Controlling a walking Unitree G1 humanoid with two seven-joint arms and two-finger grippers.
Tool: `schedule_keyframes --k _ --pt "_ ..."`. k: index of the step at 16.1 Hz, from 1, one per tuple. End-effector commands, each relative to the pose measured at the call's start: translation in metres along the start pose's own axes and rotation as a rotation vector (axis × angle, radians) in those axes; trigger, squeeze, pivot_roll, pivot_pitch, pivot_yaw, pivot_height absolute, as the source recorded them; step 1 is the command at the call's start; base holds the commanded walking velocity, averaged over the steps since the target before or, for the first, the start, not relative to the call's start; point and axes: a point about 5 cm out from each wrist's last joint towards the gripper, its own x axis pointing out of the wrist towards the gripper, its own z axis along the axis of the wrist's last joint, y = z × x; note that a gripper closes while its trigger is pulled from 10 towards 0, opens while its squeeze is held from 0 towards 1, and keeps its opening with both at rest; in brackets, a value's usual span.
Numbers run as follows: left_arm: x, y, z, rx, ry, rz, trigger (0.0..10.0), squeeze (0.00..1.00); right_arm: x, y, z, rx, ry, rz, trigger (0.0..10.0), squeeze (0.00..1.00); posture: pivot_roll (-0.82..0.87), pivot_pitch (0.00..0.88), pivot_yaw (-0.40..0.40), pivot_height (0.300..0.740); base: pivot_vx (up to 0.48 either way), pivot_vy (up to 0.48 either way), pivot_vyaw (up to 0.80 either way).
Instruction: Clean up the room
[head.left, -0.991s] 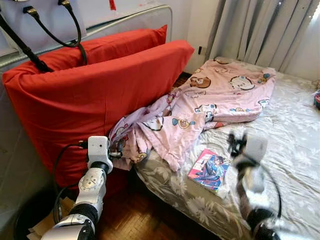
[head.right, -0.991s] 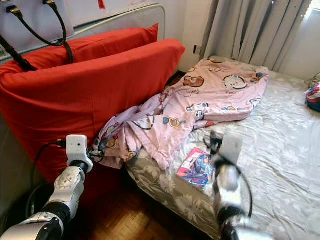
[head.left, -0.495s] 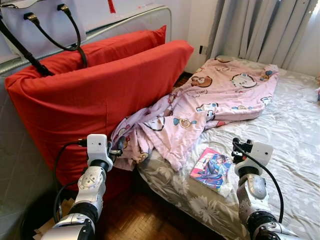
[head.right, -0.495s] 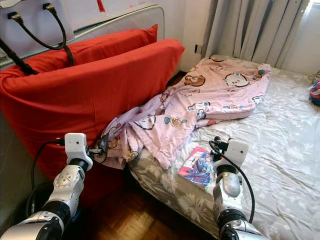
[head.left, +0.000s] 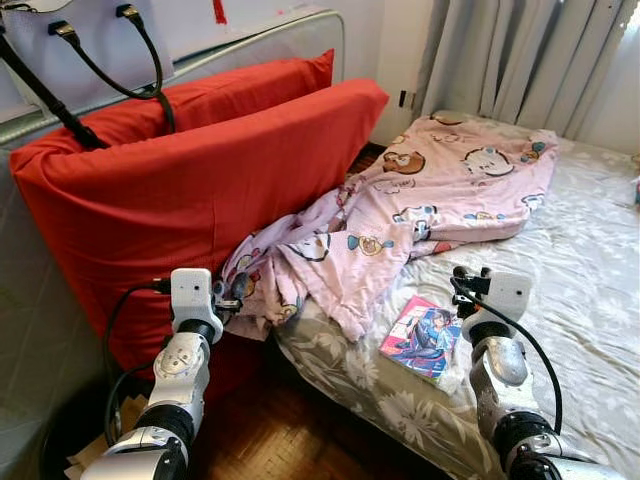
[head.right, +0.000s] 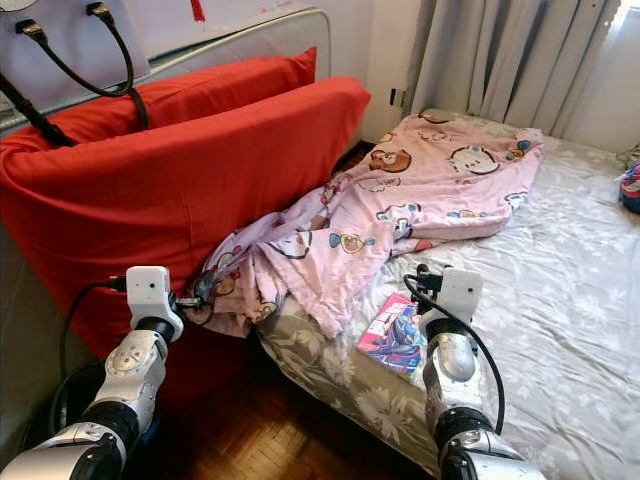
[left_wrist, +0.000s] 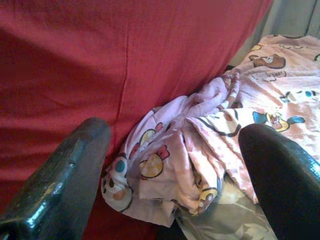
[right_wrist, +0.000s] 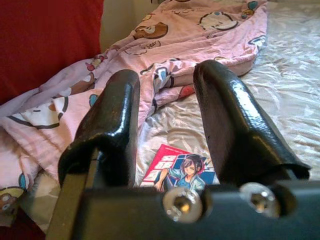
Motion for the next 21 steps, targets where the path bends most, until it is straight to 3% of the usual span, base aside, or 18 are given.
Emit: schedule_keyframes --k 1,10,13,21 --pt "0.0037 0.0033 0.0055 -0.016 -0.012 0.019 10.0 0.0 0.0023 0.0 0.0018 -0.002 0.009 0.0 10.0 0.0 -0.01 0.0 -0.031 0.731 0.0 0.0 0.0" --pt "0.0071 0.0007 0.0083 -0.046 -0.006 0.005 10.0 0.0 -0.0006 0.0038 -0.0027 -0.002 0.019 0.005 10.0 0.0 -0.01 0.0 -0.031 0.717 0.0 0.0 0.0" --pt "0.0074 0.0008 0.0086 -0.044 -0.005 0.004 10.0 0.0 -0.0004 0.0053 -0.0047 -0.006 0.039 0.01 10.0 0.0 -0.01 0.0 -0.031 0.693 0.0 0.0 0.0" --pt "0.0084 0.0008 0.0106 -0.039 -0.013 0.004 10.0 0.0 -0.0016 0.0042 -0.0024 0.004 0.004 0.009 10.0 0.0 -0.01 0.0 -0.031 0.693 0.0 0.0 0.0"
